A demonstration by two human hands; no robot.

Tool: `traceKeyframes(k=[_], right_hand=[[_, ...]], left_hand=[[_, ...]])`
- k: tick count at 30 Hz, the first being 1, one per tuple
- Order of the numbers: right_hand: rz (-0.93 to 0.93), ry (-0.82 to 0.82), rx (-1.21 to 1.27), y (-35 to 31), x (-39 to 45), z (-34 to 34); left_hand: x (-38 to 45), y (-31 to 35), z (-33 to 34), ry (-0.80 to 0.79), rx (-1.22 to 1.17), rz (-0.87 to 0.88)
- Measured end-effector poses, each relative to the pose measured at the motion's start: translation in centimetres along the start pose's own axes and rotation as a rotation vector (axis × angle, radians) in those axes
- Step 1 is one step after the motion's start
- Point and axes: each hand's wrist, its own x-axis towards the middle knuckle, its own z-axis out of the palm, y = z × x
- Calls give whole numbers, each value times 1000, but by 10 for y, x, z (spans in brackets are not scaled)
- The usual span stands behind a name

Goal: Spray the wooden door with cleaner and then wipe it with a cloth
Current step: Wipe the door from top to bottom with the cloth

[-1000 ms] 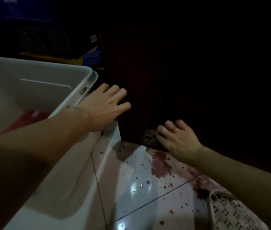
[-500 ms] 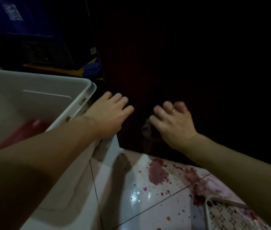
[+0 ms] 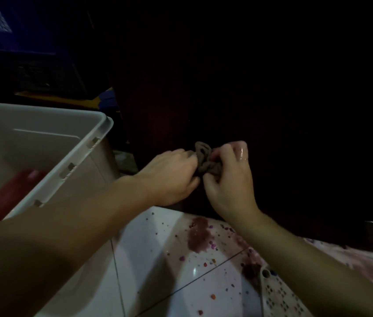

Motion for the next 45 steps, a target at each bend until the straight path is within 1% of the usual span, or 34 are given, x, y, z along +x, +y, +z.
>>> traceKeyframes(k=[3, 4, 5, 7, 10, 13, 16, 19, 21, 23, 26, 28, 31, 33, 35, 37, 39, 41, 43, 45], right_hand=[[408, -135, 592, -3, -13, -28], [509, -174, 742, -4, -14, -37], [575, -203, 818, -3, -12, -47], [644, -230, 774, 4, -10, -63], [758, -207, 579, 26, -14, -84], [783, -263, 375, 48, -23, -116], [737, -369, 153, 61, -35, -156], [640, -457, 90, 62, -49, -193], [572, -458, -5, 66, -55, -215], [565, -429, -83, 78, -53, -235], [648, -442, -19, 97, -46, -266], [685, -412, 32, 107, -42, -288], [683, -341, 125, 118, -41, -318], [696, -315, 177, 127, -47, -336], [710, -328, 187, 136, -55, -342], [739, -326, 207, 149, -68, -351], [758, -320, 222, 162, -79, -360], [799, -294, 268, 172, -88, -369], [833, -275, 326, 181, -93, -376], [853, -282, 369, 187, -93, -381]], left_hand=[[7, 29, 1, -33, -150, -4], [9, 37, 2, -41, -166, 6], [12, 44, 3, -41, -161, 20], [20, 60, 6, -17, -105, 43], [31, 87, 13, 13, -58, 77], [38, 112, 18, -36, -27, 142], [47, 134, 22, -82, 7, 208], [59, 171, 31, -142, 19, 306], [68, 200, 35, -177, -24, 334], [78, 225, 35, -193, -86, 325], [92, 256, 39, -205, -144, 331], [98, 276, 45, -229, -205, 353], [104, 312, 60, -281, -225, 382], [106, 343, 69, -330, -301, 389], [103, 367, 77, -383, -406, 397], [98, 395, 87, -444, -459, 433], [91, 419, 96, -499, -511, 504], [84, 440, 99, -522, -573, 548], [81, 456, 96, -539, -645, 516], [82, 468, 94, -545, -746, 445]])
